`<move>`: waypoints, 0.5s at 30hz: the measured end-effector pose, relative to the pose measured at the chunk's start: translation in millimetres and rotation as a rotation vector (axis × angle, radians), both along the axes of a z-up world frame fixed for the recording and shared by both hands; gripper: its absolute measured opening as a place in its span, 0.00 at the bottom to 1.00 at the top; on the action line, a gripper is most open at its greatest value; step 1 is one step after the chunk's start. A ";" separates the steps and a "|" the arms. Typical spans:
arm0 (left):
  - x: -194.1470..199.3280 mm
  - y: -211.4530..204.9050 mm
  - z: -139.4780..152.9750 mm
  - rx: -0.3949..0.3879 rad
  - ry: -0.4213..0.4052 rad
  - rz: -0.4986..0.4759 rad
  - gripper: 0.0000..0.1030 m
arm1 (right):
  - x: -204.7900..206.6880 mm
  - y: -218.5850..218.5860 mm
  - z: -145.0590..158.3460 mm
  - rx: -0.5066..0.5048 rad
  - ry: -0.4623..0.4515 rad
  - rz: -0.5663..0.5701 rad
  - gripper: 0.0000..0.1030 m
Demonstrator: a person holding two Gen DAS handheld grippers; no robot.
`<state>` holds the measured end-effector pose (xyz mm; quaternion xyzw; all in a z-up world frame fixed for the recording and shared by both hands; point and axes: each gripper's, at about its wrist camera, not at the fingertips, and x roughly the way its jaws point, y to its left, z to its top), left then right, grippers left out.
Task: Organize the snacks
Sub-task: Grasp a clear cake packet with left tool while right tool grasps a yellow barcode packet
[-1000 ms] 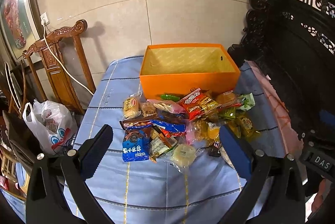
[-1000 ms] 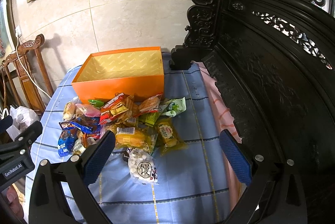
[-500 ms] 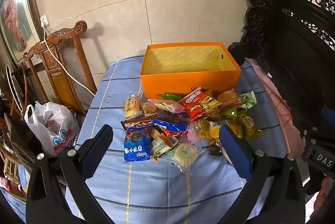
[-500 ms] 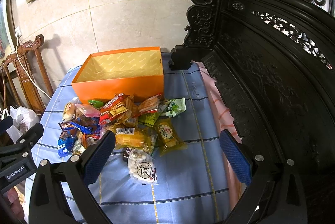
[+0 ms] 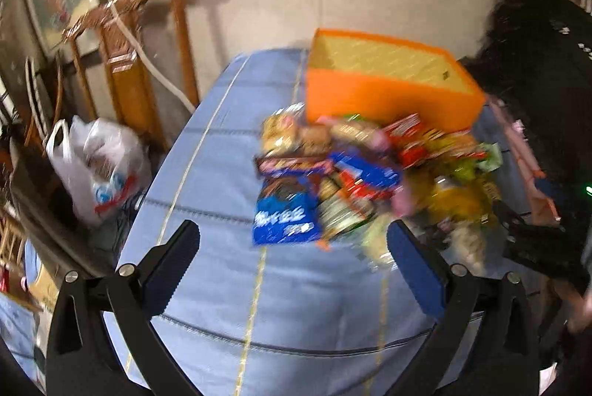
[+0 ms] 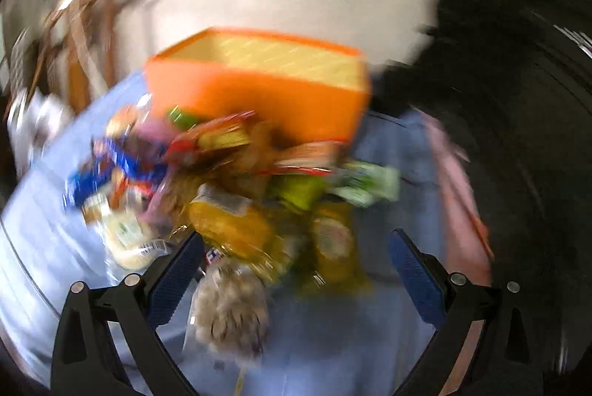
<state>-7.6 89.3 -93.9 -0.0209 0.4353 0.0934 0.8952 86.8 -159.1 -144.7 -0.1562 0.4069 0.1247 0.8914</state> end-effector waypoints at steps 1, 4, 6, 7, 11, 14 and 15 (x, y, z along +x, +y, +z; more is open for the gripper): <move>-0.3 1.8 -6.1 0.007 -0.002 -0.001 0.96 | 12.9 12.0 -11.2 -0.020 0.026 0.051 0.97; 3.3 -10.8 -26.5 0.016 -0.014 -0.077 0.96 | 40.8 26.6 -32.7 -0.051 0.076 0.097 0.97; 13.7 -31.8 -44.7 -0.002 0.008 -0.170 0.96 | 53.8 21.1 -32.8 0.007 0.130 0.092 0.97; 18.6 -41.4 -51.7 -0.016 0.020 -0.203 0.96 | 57.1 18.6 -32.1 0.022 0.146 0.087 0.97; 48.6 -76.1 -80.6 -0.026 0.016 -0.299 0.96 | 64.5 8.5 -36.1 -0.004 0.199 0.161 0.97; 66.7 -84.7 -100.0 -0.027 0.039 -0.362 0.96 | 68.1 11.9 -42.9 0.013 0.252 0.262 0.97; 72.8 -87.2 -108.8 -0.029 0.069 -0.387 0.96 | 68.7 15.7 -45.1 0.008 0.249 0.293 0.97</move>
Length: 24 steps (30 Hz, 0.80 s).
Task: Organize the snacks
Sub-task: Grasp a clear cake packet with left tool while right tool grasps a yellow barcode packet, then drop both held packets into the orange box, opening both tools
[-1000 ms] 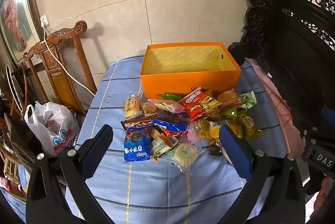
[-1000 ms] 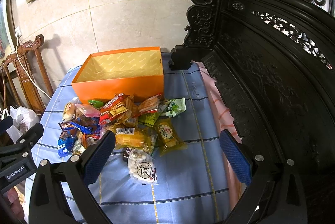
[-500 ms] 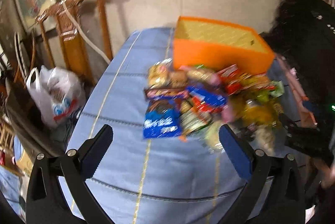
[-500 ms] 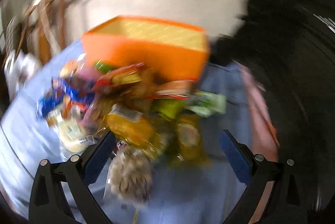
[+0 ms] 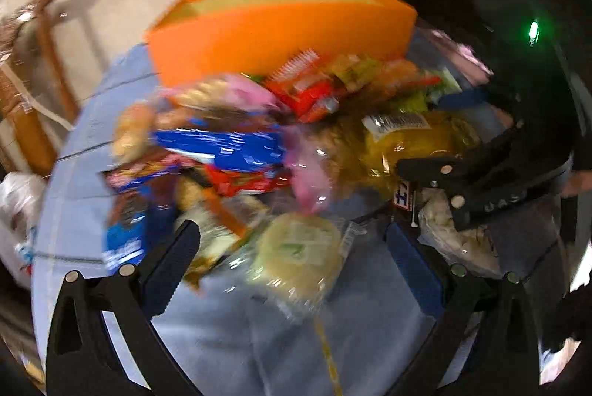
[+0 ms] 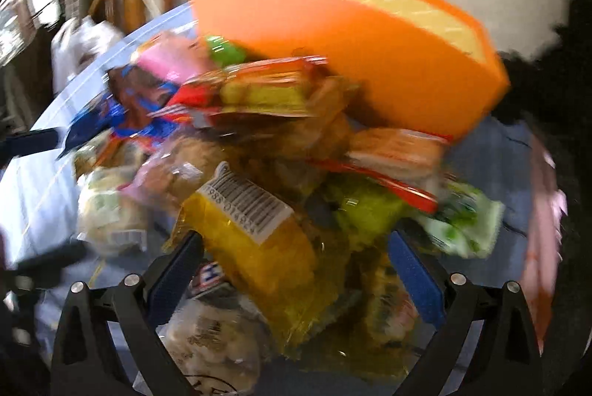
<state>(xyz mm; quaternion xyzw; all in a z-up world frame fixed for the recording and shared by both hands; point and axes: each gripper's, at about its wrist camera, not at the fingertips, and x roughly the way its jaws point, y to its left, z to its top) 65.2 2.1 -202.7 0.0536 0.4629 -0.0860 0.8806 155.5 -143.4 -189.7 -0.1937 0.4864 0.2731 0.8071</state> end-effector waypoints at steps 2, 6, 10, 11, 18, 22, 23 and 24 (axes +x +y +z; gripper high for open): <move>6.7 -6.4 -13.3 -0.037 0.039 -0.052 0.74 | 8.0 3.2 -2.2 0.004 0.025 0.007 0.96; 11.1 -15.1 -33.6 0.005 0.034 -0.079 0.52 | 8.6 -8.4 1.0 0.148 0.169 -0.114 0.44; 0.0 -12.7 -27.0 -0.034 0.077 -0.086 0.49 | -21.3 -6.2 21.2 0.222 0.176 -0.156 0.37; -6.2 -11.0 -24.8 -0.045 0.084 -0.090 0.49 | -25.0 -9.5 25.7 0.245 0.175 -0.176 0.37; -30.4 13.7 13.5 -0.139 0.110 -0.018 0.48 | -31.9 -39.5 91.9 0.400 0.070 -0.358 0.37; -11.9 33.3 68.4 -0.163 0.072 0.048 0.48 | -14.7 -68.7 142.2 0.511 -0.021 -0.465 0.37; -1.6 37.6 81.7 -0.167 0.049 0.066 0.49 | -2.4 -71.9 152.9 0.518 -0.043 -0.495 0.37; 14.7 40.7 96.2 -0.163 0.015 0.086 0.49 | 11.9 -72.4 164.0 0.500 -0.078 -0.510 0.38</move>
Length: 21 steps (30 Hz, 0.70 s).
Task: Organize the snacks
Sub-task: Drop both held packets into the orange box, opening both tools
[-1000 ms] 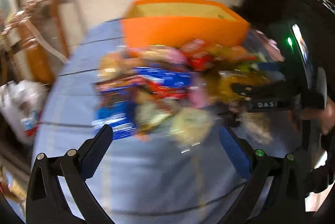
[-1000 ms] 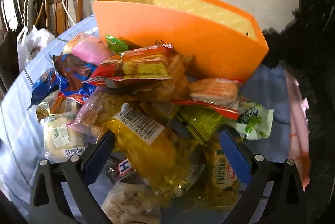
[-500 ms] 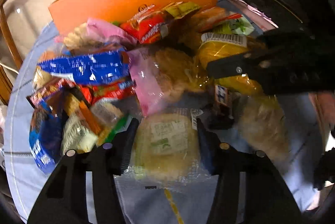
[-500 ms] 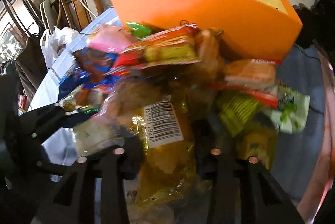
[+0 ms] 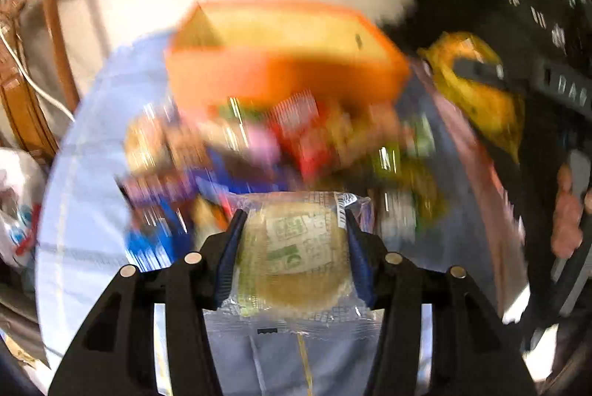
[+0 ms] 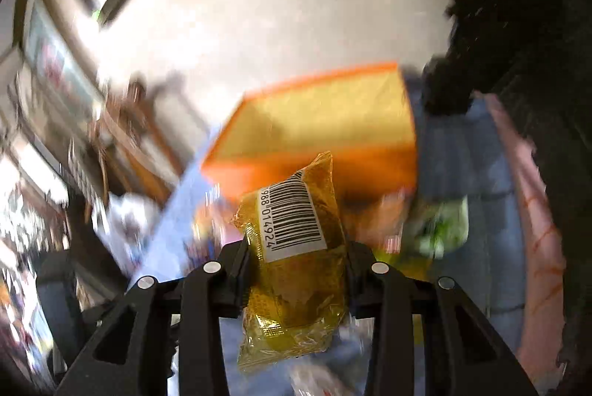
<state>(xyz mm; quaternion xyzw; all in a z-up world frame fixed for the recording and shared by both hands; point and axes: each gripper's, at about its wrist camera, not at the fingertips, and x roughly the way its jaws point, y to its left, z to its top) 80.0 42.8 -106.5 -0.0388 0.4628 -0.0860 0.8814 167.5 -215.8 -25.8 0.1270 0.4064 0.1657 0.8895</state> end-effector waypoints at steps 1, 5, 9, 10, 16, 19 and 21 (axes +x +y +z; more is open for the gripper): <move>14.5 6.4 11.4 0.021 -0.028 0.021 0.49 | 13.4 -1.4 8.0 -0.012 -0.015 -0.006 0.38; 100.1 16.3 52.5 0.093 -0.114 0.088 0.49 | 78.5 -2.4 19.9 0.029 0.016 -0.023 0.38; 171.8 25.2 64.3 0.153 -0.080 0.140 0.49 | 139.7 2.1 6.9 0.020 0.063 -0.047 0.37; 186.4 22.6 63.1 0.164 -0.080 0.143 0.49 | 152.8 4.9 3.8 0.025 0.081 -0.053 0.37; 226.1 15.8 47.3 0.153 -0.057 0.160 0.50 | 181.3 18.3 -12.4 -0.010 0.116 -0.062 0.41; 227.4 10.8 38.3 0.210 -0.070 0.202 0.95 | 180.9 23.2 -14.3 -0.102 0.107 -0.114 0.96; 216.9 10.6 37.6 0.275 -0.132 0.215 0.96 | 172.6 30.5 -15.1 -0.143 0.111 -0.071 0.97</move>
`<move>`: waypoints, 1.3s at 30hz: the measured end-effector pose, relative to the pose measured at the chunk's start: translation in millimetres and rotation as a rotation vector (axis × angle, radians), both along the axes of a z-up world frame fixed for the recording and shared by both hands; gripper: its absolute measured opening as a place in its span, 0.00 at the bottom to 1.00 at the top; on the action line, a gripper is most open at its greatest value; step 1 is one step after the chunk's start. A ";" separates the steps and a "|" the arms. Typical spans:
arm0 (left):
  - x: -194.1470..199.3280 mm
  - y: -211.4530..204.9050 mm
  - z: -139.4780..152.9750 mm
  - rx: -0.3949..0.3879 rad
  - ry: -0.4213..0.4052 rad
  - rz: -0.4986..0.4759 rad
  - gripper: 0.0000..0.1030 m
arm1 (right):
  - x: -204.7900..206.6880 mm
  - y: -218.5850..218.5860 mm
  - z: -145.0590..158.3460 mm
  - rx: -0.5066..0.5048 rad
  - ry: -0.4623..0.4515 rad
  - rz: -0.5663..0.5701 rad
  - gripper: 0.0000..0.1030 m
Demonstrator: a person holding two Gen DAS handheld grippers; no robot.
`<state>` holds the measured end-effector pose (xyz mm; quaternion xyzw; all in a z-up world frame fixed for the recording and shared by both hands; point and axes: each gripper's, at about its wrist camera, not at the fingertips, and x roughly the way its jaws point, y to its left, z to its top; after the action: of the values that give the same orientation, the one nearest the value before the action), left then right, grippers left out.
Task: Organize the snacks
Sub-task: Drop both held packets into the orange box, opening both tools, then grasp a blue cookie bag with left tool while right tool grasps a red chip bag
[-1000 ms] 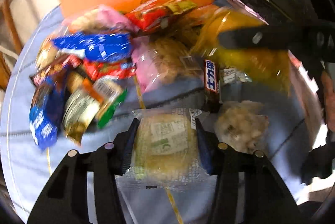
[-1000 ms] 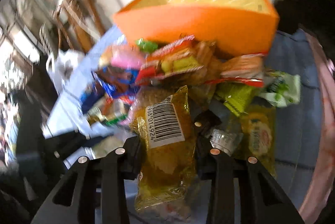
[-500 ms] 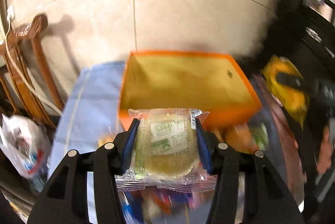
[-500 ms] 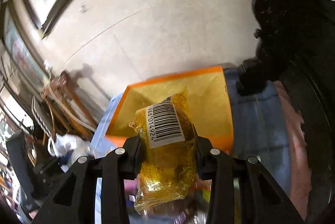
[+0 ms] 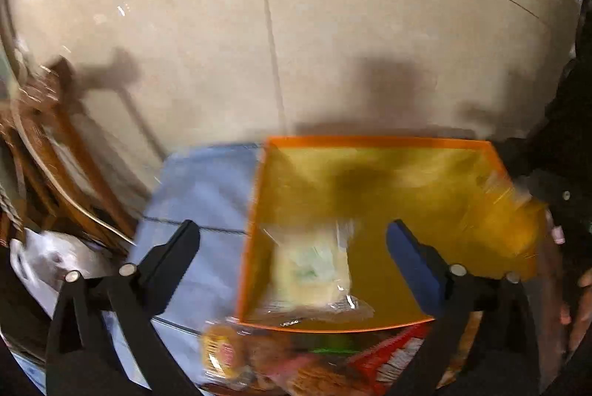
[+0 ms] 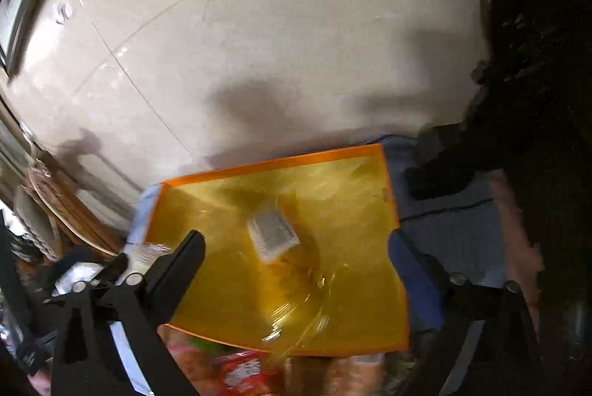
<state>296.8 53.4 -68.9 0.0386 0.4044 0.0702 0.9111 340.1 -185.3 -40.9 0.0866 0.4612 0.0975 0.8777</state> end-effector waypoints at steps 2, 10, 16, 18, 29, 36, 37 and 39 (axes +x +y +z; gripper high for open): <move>-13.7 3.3 -2.8 0.008 -0.001 -0.049 0.96 | -19.8 6.0 -7.1 -0.032 0.029 0.076 0.97; -133.6 70.2 -72.3 -0.065 0.192 0.033 0.96 | -95.4 50.8 -98.8 -0.129 0.262 0.254 0.97; -185.3 94.8 -143.8 -0.138 0.302 0.105 0.96 | -90.9 77.6 -136.4 -0.104 0.312 0.286 0.97; -179.1 87.4 -159.9 -0.141 0.282 0.082 0.96 | -90.7 87.6 -140.7 -0.139 0.308 0.294 0.97; -184.8 85.4 -184.4 -0.155 0.306 0.091 0.56 | -122.1 72.0 -125.6 -0.176 0.286 0.214 0.58; -192.7 82.9 -137.7 -0.123 0.235 0.037 0.56 | -147.1 50.9 -65.1 -0.146 0.189 0.194 0.59; -194.1 81.2 -130.5 -0.120 0.226 0.029 0.56 | -149.4 46.3 -55.5 -0.135 0.177 0.192 0.59; -196.0 77.4 -118.0 -0.126 0.201 0.014 0.56 | -153.5 40.5 -39.8 -0.125 0.155 0.183 0.59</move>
<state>100.8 130.8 -186.9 -0.0148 0.4978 0.0465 0.8659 186.5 -144.8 -80.7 -0.0033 0.5387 0.1413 0.8306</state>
